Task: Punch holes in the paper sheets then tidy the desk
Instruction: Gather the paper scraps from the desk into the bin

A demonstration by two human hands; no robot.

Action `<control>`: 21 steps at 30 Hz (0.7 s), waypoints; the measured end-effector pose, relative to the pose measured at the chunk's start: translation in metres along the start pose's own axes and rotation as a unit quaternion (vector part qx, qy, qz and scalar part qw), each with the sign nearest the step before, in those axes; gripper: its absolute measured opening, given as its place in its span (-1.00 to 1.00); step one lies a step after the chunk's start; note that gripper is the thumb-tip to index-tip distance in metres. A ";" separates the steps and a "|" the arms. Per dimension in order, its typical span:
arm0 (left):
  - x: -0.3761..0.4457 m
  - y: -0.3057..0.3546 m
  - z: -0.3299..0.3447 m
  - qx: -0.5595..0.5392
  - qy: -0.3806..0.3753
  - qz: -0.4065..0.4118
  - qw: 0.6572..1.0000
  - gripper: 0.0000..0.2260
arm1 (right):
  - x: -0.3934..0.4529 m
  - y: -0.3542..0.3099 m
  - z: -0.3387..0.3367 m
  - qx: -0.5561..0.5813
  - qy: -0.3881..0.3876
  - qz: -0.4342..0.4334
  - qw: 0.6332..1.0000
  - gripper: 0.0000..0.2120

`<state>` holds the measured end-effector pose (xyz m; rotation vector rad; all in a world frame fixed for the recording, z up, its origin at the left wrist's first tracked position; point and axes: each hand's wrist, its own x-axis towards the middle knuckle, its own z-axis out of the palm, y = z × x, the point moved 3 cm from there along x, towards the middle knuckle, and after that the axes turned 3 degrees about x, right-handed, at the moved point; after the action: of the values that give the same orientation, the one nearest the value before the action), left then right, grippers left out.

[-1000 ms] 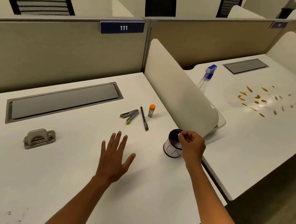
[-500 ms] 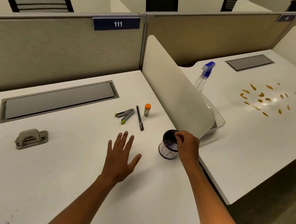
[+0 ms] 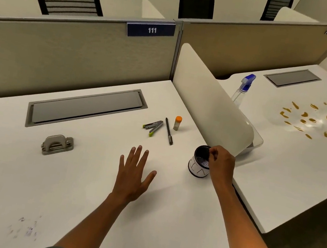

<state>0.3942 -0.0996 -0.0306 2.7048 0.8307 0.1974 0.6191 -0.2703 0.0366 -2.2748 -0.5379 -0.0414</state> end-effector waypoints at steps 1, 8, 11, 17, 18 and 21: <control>-0.003 -0.004 -0.002 0.002 0.001 -0.003 1.000 -0.35 | -0.001 -0.002 0.000 -0.014 0.000 -0.006 1.000 -0.89; -0.025 -0.033 -0.017 0.008 0.014 -0.024 1.000 -0.36 | -0.014 -0.022 0.002 -0.005 0.052 -0.013 0.999 -0.90; -0.039 -0.054 -0.023 0.007 0.017 -0.037 0.999 -0.36 | -0.032 -0.047 0.016 0.046 0.065 -0.044 0.996 -0.90; -0.077 -0.115 -0.039 -0.002 0.033 -0.081 0.996 -0.36 | -0.100 -0.104 0.084 0.184 -0.055 -0.048 0.980 -0.82; -0.084 -0.126 -0.042 0.001 0.035 -0.092 0.995 -0.35 | -0.114 -0.111 0.098 0.190 -0.089 -0.052 0.976 -0.80; -0.113 -0.164 -0.053 0.007 0.047 -0.129 0.990 -0.33 | -0.158 -0.135 0.143 0.189 -0.188 -0.069 0.961 -0.77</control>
<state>0.2041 -0.0219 -0.0390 2.5839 1.2037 0.2628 0.4025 -0.1451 0.0002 -1.8709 -0.8258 0.3989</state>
